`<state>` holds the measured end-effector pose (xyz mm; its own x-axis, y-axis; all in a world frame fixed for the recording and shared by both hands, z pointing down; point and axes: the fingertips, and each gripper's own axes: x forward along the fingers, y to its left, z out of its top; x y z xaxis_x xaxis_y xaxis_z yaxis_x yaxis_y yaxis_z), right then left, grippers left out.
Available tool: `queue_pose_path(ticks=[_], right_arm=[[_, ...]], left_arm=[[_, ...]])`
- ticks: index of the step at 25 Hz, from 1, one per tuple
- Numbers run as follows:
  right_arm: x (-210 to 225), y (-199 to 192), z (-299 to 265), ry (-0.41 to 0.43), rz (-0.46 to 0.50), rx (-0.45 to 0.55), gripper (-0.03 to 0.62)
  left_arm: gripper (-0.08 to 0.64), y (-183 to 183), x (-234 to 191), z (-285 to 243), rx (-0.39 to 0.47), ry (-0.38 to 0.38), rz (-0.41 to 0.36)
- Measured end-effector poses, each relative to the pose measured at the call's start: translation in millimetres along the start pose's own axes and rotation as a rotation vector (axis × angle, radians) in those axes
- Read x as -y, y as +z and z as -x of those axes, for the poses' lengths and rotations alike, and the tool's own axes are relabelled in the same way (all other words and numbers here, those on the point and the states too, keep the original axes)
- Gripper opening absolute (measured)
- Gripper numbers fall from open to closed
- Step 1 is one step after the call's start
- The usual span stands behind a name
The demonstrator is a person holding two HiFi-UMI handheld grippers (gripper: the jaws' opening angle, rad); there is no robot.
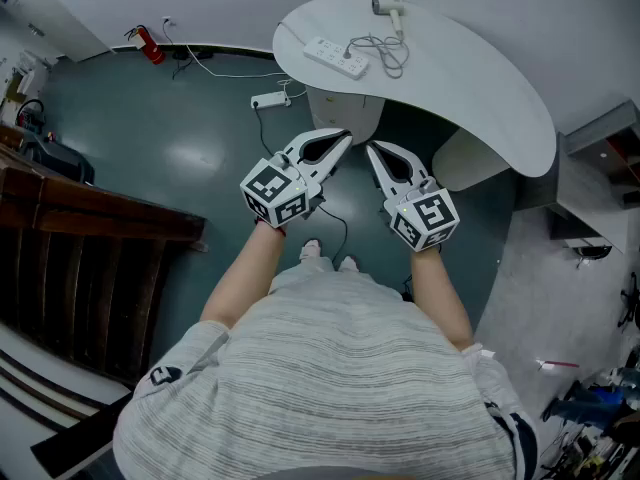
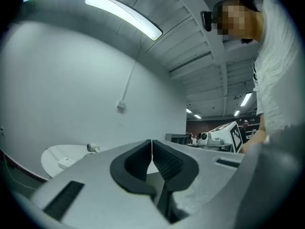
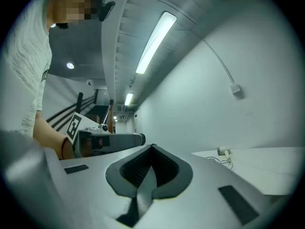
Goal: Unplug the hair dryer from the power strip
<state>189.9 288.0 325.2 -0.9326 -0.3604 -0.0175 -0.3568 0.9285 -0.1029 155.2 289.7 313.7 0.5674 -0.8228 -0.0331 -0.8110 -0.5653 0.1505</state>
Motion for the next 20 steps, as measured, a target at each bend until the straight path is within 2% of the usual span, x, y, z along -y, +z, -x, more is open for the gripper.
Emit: queue_pose_path(ticks=[15, 20], right_arm=[[0.2, 1.0, -4.8, 0.023, -0.007, -0.004, 0.025], [6.2, 7.3, -15.7, 0.017, -0.046, 0.048, 0.026]], left_arm=[[0.009, -1.9, -1.0, -0.7, -0.015, 0.037, 0.013], [0.009, 0.0, -15.7, 0.3, -0.007, 0.044, 0.022]])
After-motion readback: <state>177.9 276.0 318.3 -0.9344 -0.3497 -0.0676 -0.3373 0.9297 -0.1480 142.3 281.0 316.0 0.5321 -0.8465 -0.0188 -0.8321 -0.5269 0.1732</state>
